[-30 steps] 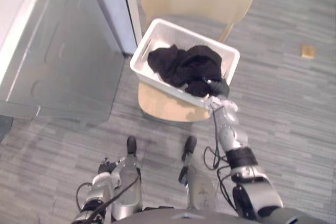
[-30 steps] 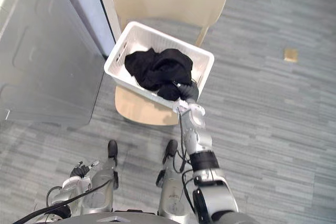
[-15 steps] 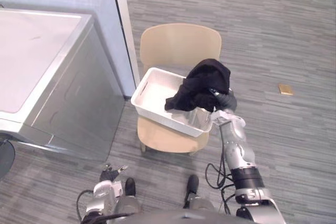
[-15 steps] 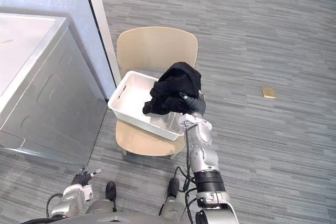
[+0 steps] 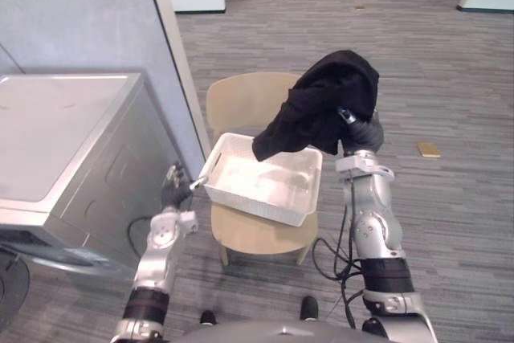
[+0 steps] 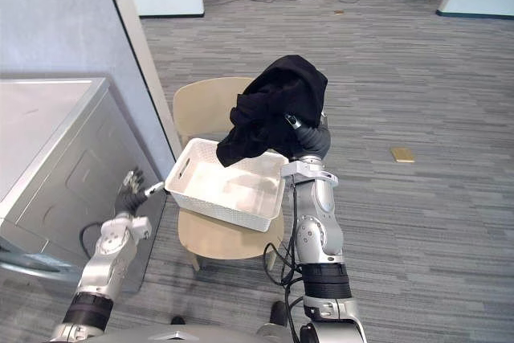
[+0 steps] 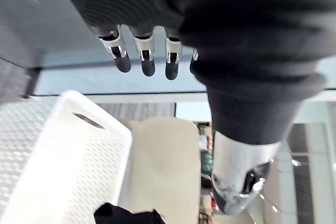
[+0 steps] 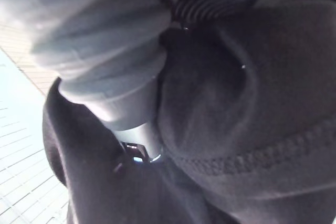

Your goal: Pick up the laundry basket with both hands and put the clothes into the washing machine.

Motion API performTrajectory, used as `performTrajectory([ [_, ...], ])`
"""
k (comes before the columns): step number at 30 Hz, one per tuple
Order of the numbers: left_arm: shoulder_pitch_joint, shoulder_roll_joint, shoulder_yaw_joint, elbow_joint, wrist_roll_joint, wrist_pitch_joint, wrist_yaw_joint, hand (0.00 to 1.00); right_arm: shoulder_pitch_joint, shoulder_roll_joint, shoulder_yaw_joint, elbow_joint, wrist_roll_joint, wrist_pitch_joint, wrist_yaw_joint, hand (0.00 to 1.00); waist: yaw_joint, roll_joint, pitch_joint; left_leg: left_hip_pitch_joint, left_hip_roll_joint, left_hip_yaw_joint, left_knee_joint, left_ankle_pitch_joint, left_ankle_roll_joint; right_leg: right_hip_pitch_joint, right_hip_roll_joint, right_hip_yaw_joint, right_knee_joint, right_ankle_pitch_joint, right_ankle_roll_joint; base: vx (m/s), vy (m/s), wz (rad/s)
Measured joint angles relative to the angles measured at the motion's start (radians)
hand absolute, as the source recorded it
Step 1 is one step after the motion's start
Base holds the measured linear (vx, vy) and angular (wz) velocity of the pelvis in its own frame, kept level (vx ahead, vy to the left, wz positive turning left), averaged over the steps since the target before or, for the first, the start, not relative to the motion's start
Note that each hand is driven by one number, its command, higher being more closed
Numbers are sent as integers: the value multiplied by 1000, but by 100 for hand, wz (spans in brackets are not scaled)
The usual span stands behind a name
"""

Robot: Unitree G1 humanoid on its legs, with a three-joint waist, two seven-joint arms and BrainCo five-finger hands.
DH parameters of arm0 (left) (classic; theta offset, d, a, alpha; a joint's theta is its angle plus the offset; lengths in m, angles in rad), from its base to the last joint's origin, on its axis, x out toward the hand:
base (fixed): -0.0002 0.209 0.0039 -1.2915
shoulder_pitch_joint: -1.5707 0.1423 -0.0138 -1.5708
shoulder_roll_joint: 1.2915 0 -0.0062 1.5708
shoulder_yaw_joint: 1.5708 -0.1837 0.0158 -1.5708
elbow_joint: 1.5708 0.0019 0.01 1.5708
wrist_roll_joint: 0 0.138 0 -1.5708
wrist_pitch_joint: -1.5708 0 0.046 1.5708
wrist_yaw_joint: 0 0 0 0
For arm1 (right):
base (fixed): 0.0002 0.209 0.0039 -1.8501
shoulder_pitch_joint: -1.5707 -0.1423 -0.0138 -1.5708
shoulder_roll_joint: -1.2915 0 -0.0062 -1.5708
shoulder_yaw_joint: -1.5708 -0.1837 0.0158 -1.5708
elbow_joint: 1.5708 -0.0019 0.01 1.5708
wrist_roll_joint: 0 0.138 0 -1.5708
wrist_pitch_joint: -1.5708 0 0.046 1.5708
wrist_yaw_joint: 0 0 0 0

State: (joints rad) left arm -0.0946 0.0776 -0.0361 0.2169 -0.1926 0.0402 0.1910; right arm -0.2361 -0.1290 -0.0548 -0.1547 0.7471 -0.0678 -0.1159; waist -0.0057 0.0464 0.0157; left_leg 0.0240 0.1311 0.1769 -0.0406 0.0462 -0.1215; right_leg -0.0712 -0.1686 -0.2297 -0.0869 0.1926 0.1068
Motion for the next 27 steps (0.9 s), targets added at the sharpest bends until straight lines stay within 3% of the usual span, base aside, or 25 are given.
performTrajectory([
  [12,-286,18,-189,-6,-3,-31,-20,0,45,-6,85,-118,13,0,27,100,-87,16,-21,50,19,131,3,-21,-14,-38,36,129,6,23,-9,0,-15,-33],
  [20,-395,6,-309,-1,-39,-44,-30,0,102,-7,132,-202,13,0,42,100,-110,22,-25,62,21,180,4,-37,-17,-54,46,170,6,25,-6,7,-14,-17],
  [27,-482,-21,-428,101,-31,-44,-55,0,126,-7,184,-274,16,-1,43,100,-129,34,-33,61,21,206,0,-47,-15,-68,51,192,6,18,3,-9,-8,-10],
])
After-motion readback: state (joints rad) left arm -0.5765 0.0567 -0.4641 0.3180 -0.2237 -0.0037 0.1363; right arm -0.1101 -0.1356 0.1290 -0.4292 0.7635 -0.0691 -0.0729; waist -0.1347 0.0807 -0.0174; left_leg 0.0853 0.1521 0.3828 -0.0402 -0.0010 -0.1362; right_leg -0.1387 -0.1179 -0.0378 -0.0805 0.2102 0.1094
